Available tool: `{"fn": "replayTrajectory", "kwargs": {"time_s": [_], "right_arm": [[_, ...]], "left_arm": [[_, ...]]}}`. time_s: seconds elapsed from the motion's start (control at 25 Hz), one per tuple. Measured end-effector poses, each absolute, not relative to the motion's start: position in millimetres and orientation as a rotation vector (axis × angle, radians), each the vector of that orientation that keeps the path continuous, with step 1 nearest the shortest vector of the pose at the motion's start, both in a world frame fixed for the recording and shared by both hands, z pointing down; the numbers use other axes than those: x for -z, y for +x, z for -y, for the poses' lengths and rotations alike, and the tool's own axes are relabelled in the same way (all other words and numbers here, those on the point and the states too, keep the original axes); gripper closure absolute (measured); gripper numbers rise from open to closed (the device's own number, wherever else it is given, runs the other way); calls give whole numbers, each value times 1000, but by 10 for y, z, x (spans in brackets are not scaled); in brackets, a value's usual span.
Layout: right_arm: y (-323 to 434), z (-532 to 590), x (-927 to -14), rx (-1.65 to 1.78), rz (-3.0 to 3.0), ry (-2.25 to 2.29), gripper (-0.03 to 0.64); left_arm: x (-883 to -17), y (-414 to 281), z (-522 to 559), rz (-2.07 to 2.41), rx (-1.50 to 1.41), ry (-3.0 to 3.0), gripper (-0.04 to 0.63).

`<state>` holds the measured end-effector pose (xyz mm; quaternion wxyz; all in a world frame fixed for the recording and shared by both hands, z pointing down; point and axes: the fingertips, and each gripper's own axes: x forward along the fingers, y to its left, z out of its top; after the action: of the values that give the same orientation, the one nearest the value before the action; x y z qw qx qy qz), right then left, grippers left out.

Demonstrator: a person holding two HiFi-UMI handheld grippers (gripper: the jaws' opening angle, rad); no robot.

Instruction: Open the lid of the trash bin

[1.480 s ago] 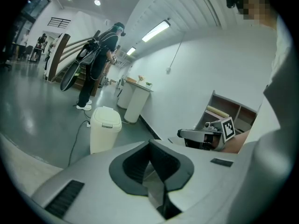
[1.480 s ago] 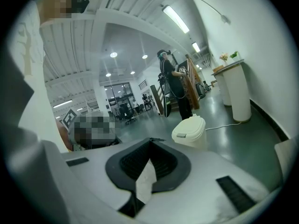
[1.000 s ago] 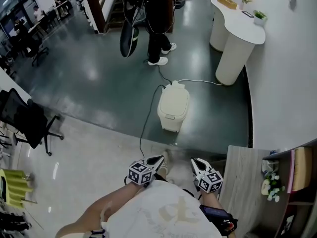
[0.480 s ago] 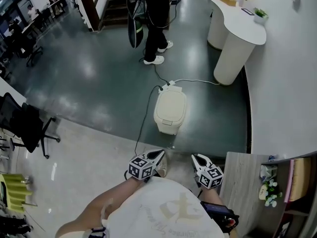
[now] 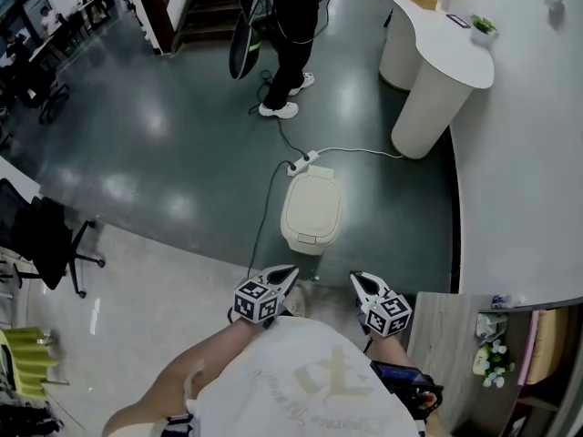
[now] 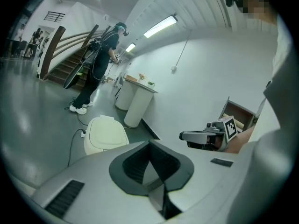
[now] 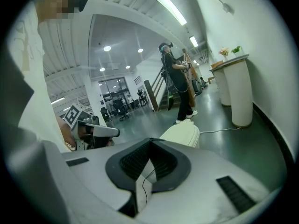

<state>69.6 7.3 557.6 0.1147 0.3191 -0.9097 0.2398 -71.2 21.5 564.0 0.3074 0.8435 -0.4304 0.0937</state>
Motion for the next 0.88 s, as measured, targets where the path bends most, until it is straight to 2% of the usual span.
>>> {"fn": "replayTrajectory", "kwargs": {"time_s": [0.4, 0.88], "right_arm": [[356, 527, -5432, -683, 2671, 989, 615], [264, 747, -5526, -661, 2617, 1000, 614]], "left_arm": [[-5651, -1062, 368, 1112, -250, 2249, 581], [-5796, -1222, 626, 1100, -240, 2226, 581]]}}
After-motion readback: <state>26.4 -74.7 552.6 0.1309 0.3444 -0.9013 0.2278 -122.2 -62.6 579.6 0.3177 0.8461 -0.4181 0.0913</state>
